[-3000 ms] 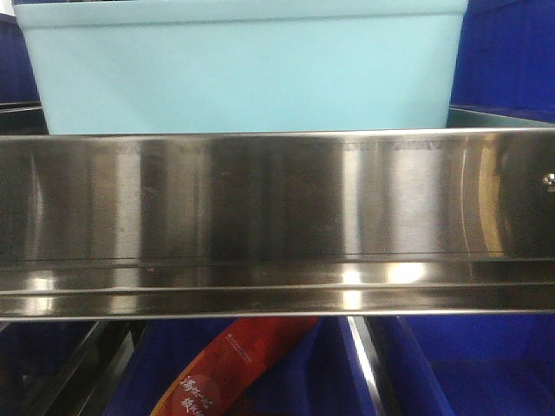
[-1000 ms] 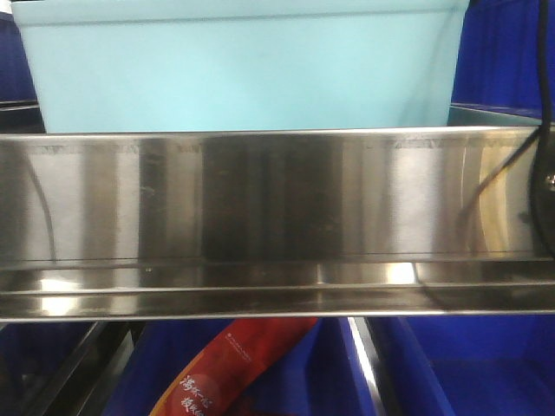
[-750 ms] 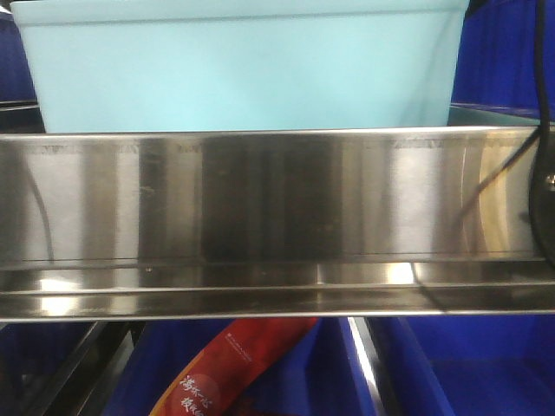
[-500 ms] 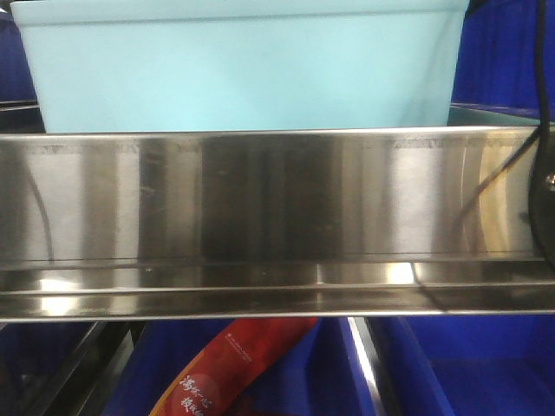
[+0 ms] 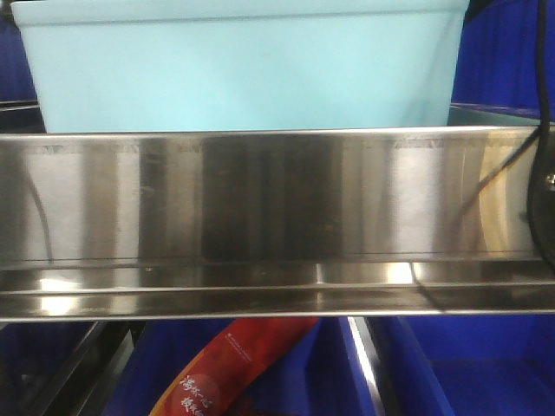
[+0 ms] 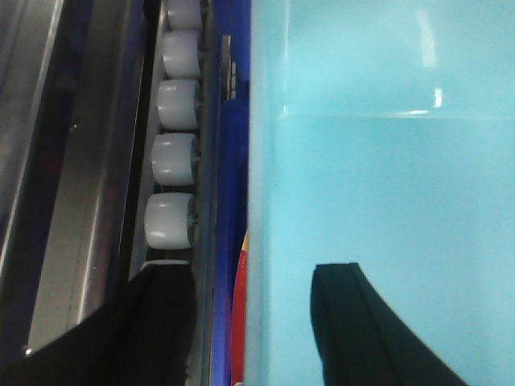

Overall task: Fetch blue bin and place on conveyor start
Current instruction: 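Close both grippers on opposite walls of the light-blue bin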

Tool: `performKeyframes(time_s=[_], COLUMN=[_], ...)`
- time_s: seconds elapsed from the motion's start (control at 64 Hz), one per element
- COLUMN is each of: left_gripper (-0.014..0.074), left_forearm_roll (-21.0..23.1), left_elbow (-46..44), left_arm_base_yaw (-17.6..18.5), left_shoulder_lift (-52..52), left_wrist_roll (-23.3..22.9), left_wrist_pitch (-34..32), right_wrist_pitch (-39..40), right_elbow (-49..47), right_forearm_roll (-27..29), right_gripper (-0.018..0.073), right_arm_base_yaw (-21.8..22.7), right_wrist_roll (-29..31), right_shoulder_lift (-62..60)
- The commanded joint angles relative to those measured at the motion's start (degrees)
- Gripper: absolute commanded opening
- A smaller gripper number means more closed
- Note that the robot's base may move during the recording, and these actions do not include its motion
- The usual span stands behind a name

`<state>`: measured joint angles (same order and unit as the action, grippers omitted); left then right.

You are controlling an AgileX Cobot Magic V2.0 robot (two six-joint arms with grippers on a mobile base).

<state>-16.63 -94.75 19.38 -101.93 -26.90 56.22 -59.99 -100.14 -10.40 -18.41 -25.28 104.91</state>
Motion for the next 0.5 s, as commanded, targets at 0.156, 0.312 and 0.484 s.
performKeyframes(time_s=[0.156, 0.312, 0.484], left_gripper=[0.0265, 0.0265, 0.0265], left_forearm_roll=[0.8, 0.8, 0.8], left_elbow=[-0.2, -0.2, -0.2], left_arm_base_yaw=[-0.1, -0.1, -0.1], left_shoulder_lift=[-0.2, -0.2, -0.2], left_wrist_roll=[-0.4, -0.4, -0.4], left_wrist_pitch=[-0.2, -0.2, -0.2], right_wrist_pitch=[-0.4, -0.4, -0.4], right_elbow=[-0.4, -0.4, -0.4], right_forearm_roll=[-0.3, -0.3, -0.3], right_gripper=[0.0243, 0.0243, 0.0243], right_arm_base_yaw=[0.2, 0.2, 0.2], right_wrist_roll=[0.2, 0.2, 0.2], right_shoulder_lift=[0.6, 0.6, 0.6])
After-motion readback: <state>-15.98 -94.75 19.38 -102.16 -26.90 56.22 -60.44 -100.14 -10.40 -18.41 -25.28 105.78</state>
